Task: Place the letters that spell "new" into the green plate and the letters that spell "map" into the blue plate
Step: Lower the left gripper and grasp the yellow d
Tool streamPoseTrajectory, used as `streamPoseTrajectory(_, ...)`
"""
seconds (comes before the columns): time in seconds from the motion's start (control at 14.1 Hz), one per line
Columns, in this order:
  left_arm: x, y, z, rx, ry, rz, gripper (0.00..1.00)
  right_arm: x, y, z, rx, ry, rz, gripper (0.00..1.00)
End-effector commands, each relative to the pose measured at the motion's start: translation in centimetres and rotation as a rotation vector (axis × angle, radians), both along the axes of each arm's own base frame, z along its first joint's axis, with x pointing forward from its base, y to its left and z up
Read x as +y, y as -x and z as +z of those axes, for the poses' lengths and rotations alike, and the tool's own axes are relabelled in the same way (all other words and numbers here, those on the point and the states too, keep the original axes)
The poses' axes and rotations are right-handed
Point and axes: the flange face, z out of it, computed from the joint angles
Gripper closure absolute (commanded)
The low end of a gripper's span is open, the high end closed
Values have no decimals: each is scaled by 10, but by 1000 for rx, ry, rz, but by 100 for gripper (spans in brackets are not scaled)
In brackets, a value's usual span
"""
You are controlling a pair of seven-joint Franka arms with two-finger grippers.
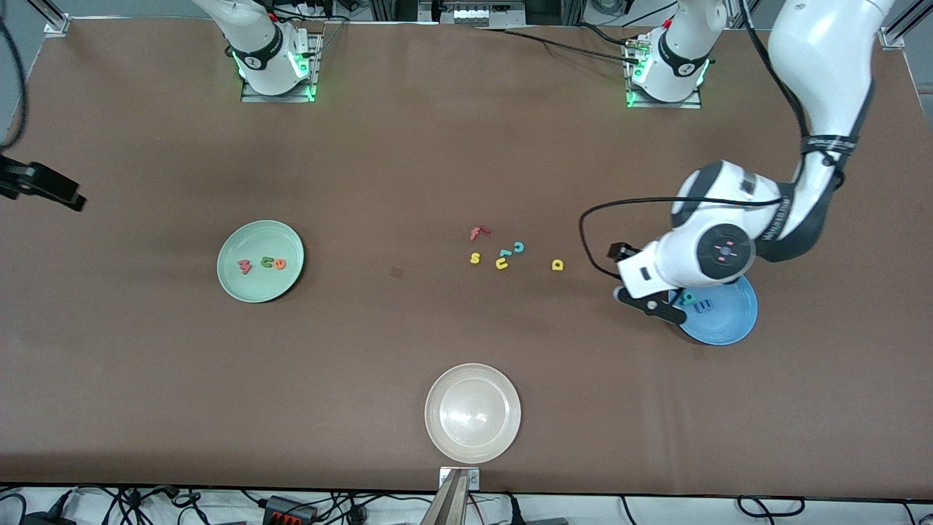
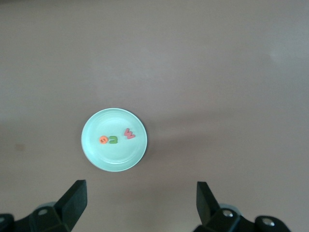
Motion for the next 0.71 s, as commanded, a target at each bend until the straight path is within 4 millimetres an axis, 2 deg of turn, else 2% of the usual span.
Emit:
streamPoseTrajectory(0.0, -48, 23, -20, -6, -4, 116, 0, -14, 6, 12, -10, -44, 45, 0)
streamPoseTrajectory(0.14, -66, 41, -44, -36, 1, 187, 0, -7, 14, 12, -2, -37, 55, 0)
streamPoseTrajectory(0.28, -74, 62, -71, -47, 18, 186, 0, 24, 11, 12, 11, 25, 104, 0)
streamPoseTrajectory(0.35, -86, 74, -81, -56, 20, 181, 0, 24, 12, 11, 19, 38, 106, 0)
streamPoseTrajectory(0.5, -94, 80, -95, -68, 33, 163, 22, 8, 15, 1, 49, 26, 76, 0)
streamPoseTrajectory(0.64, -91, 80, -104, -99, -2, 105, 29, -3, 12, -14, 46, 23, 67, 0)
